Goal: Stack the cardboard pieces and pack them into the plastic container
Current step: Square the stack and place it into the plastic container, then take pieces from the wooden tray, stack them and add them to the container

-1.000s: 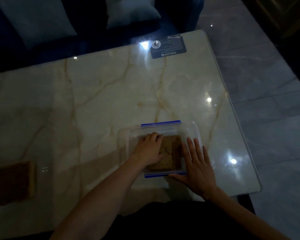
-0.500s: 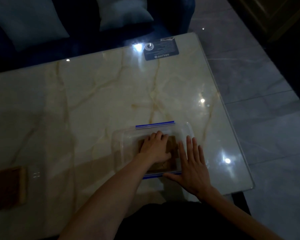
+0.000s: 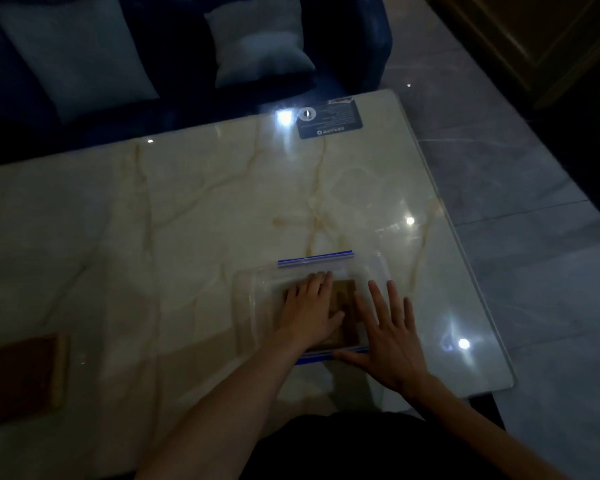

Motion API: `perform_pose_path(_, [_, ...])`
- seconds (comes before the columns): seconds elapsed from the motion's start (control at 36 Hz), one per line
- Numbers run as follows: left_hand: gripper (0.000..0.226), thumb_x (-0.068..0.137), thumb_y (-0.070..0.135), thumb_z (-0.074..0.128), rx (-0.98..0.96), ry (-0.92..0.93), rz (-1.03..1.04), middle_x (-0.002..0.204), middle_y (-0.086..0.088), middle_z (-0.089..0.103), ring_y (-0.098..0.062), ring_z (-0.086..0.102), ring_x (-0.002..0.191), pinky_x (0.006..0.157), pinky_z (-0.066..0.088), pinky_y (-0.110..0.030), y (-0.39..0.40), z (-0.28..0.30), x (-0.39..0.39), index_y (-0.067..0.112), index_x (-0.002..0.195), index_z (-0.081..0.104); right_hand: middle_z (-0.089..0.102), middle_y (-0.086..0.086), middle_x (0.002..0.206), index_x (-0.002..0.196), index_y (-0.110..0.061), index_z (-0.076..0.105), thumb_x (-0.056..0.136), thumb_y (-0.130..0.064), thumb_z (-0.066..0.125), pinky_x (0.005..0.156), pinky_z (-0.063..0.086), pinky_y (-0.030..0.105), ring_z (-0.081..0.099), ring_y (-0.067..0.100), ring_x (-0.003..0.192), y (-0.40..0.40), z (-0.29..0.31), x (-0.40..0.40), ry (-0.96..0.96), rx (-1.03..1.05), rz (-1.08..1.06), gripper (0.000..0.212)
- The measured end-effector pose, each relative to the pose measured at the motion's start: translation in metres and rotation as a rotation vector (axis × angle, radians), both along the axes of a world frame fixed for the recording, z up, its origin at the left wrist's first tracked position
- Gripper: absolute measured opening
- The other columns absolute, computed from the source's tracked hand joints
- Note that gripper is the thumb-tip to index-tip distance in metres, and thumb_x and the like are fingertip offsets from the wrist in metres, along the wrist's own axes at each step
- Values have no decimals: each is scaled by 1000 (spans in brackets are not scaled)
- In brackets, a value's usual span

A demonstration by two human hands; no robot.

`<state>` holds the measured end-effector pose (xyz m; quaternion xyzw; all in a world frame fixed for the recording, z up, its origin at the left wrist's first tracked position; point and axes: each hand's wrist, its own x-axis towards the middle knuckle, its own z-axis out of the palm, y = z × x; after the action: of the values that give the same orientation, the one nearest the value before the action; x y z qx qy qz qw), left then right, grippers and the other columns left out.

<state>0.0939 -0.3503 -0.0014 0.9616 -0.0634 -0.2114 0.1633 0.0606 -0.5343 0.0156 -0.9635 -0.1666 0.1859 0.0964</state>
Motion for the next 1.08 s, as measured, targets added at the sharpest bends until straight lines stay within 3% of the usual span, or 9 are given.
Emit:
perform_pose_path(0.11, [66,90,52,41,-140,-96,162,153,-1,28,-23,31,137,112,32,-41,15,9,-29,25,146,23,-5,6,164,156,-30,6,70,-95,25,119,-4,57,-18,28,149,-3,1,-2,-10,20,-3,109])
perform_pose_path(0.19, [52,91,47,42,-234,-198,207,141,4,42,-16,43,127,105,37,-30,29,17,-56,25,138,41,3,4,164,154,-30,16,77,-87,28,120,-4,54,-12,26,151,-4,7,-9,-44,56,-5,96])
perform_pose_path(0.28, [41,92,44,43,-273,-273,238,132,11,48,-6,46,120,99,37,-20,43,27,-84,30,130,49,37,6,154,143,-26,40,86,-69,43,118,22,53,26,29,146,0,17,-25,-145,161,-19,71])
perform_pose_path(0.33, [34,93,40,46,-310,-334,257,124,12,51,-2,49,113,94,38,-13,50,32,-104,29,124,55,59,5,132,127,-22,57,85,-54,55,101,45,46,53,28,125,4,22,-38,-237,220,-21,53])
perform_pose_path(0.44, [23,94,38,48,-370,-363,297,115,17,53,7,51,100,84,34,-2,67,34,-144,33,114,58,71,-2,102,107,-21,70,80,-31,75,73,54,30,67,17,90,15,25,-61,-229,264,27,30])
perform_pose_path(0.56, [27,88,46,48,-410,-182,372,110,20,56,8,55,94,79,40,-7,94,23,-175,36,110,60,64,-12,118,119,-37,60,92,-46,54,87,50,25,60,7,105,26,16,-74,152,185,46,30])
perform_pose_path(0.67, [42,83,54,48,-362,123,339,116,14,57,1,55,99,88,43,-17,133,5,-198,31,116,60,58,-12,126,127,-42,50,93,-52,51,94,47,26,55,4,110,46,9,-77,477,103,75,35])
perform_pose_path(0.78, [38,87,45,56,-309,276,328,117,3,62,-9,58,104,85,39,-16,175,-6,-220,24,119,61,60,-8,125,128,-34,54,94,-47,52,92,47,23,58,5,107,78,9,-83,572,53,121,36])
perform_pose_path(1.08, [33,85,40,59,-317,321,494,108,0,68,-12,63,95,86,51,-28,293,-19,-274,21,111,65,63,-5,127,132,-31,54,95,-48,50,96,49,31,61,11,111,195,17,-109,599,39,158,41])
